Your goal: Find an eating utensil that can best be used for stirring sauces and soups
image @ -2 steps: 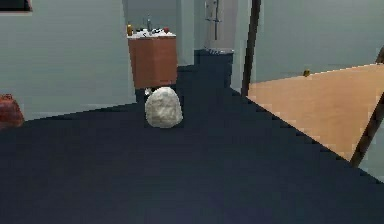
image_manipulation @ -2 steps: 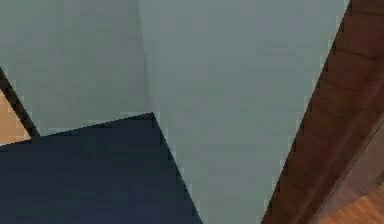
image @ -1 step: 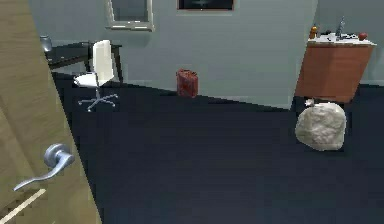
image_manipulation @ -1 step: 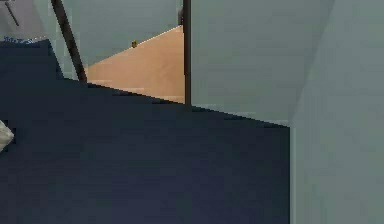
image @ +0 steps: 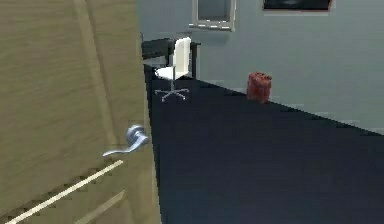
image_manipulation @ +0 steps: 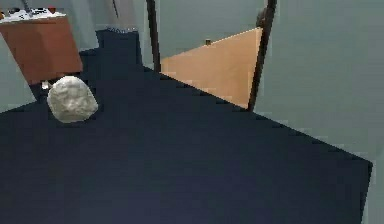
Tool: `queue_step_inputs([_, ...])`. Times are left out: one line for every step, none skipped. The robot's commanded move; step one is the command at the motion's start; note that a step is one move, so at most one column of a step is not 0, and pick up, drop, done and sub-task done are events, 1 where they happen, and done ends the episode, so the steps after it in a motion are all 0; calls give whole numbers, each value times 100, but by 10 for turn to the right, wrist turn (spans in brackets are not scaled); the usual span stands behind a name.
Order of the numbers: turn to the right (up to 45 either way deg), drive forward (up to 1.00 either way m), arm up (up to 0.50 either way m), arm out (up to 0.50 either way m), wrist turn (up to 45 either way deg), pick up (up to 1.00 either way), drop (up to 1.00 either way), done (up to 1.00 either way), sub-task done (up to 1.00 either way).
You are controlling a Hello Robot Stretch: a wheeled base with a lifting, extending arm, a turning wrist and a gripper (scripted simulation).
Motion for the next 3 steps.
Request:
queue_step_inputs([0,20,0,0,0,0,0,0,0])
queue_step_inputs([450,0,0,0,0,0,0,0,0])
queue_step_inputs([300,0,0,0,0,0,0,0,0])
